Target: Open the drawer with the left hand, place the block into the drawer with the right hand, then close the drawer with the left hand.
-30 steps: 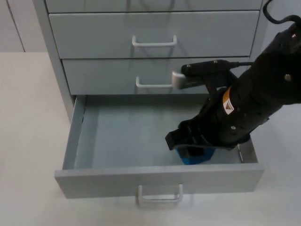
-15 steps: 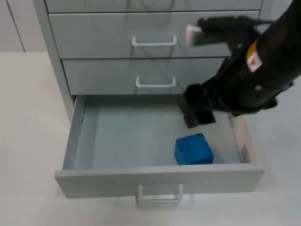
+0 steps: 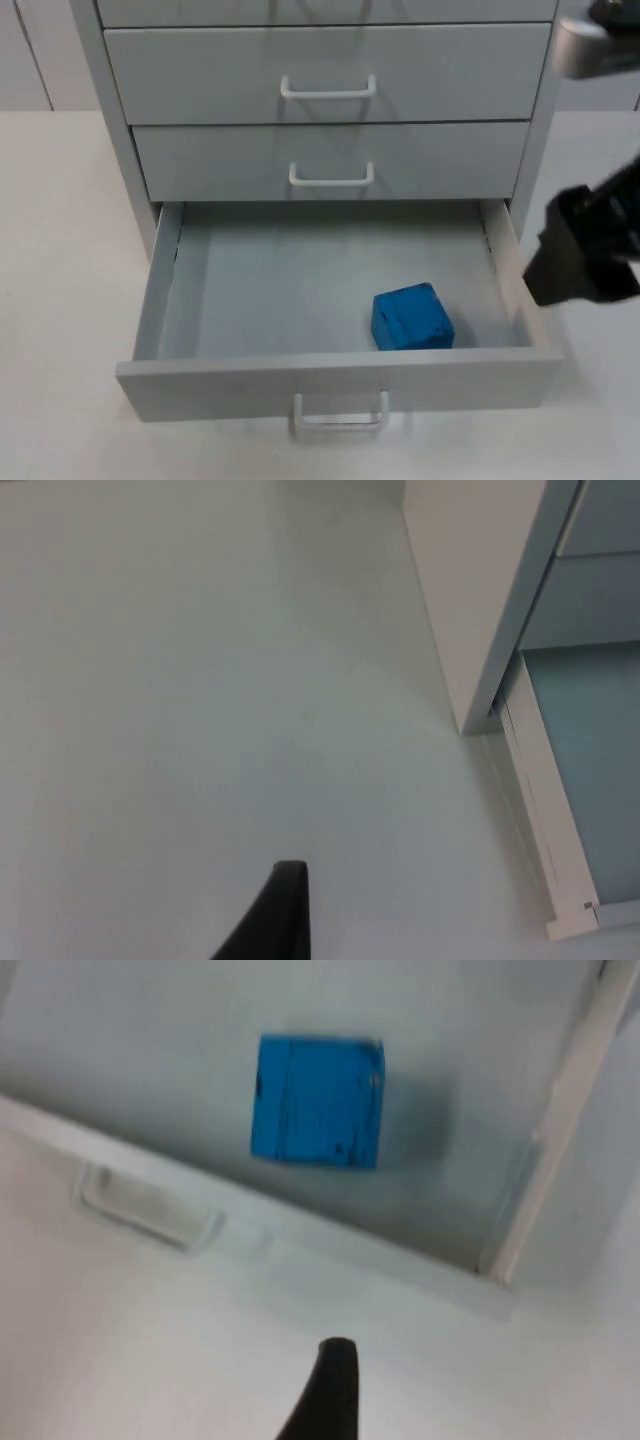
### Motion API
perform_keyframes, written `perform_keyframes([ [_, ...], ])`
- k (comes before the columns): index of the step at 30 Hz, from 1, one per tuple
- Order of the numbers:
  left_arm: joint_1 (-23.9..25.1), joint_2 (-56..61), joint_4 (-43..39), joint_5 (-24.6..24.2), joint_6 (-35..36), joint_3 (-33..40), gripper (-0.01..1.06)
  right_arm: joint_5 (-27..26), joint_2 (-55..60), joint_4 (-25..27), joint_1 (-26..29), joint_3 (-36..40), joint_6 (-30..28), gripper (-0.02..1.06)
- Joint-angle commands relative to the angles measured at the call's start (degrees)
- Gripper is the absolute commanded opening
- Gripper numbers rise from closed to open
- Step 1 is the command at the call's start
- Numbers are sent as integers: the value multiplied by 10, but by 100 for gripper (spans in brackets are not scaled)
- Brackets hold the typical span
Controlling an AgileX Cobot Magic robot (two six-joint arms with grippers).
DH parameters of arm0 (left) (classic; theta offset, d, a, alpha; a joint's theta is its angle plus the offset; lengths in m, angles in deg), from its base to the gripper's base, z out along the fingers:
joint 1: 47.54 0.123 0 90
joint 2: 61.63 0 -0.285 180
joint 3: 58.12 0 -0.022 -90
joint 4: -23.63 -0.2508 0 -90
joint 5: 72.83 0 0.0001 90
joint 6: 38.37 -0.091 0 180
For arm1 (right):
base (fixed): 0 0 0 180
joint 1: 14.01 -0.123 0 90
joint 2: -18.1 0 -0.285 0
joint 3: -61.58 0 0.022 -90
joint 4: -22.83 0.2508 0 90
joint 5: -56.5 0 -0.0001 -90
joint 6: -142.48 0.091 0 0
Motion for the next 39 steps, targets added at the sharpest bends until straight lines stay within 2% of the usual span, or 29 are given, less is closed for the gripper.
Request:
perform_keyframes([
  [1,1,3,8,6,2,2,105,-13,-18,4,-3,16,-3,75],
  [9,1,3,8,4,2,2,105,13,-27,7,4,22,-13,75],
  [13,1,3,8,4,2,2,105,24,-27,9,76,22,-35,75],
  [14,1,3,8,4,2,2,105,24,-27,9,76,22,-35,75],
  [17,1,3,8,4,2,2,105,35,-27,31,158,22,-78,75],
  [19,1,3,8,4,2,2,105,46,-27,89,237,22,-154,75],
  [20,1,3,8,4,2,2,105,46,-27,89,237,22,-154,75],
  [23,1,3,8,4,0,2,105,59,-27,146,330,22,-205,75],
  [24,1,3,8,4,0,2,105,59,-27,146,330,22,-205,75],
  [28,1,3,8,4,-2,2,105,81,-27,149,407,22,-207,75],
  [31,1,3,8,4,-2,2,105,83,-27,143,425,22,-207,75],
  [33,1,3,8,4,-2,2,105,85,-27,125,425,22,-205,75],
  [39,1,3,8,4,-2,2,105,86,-31,122,424,18,-205,75],
])
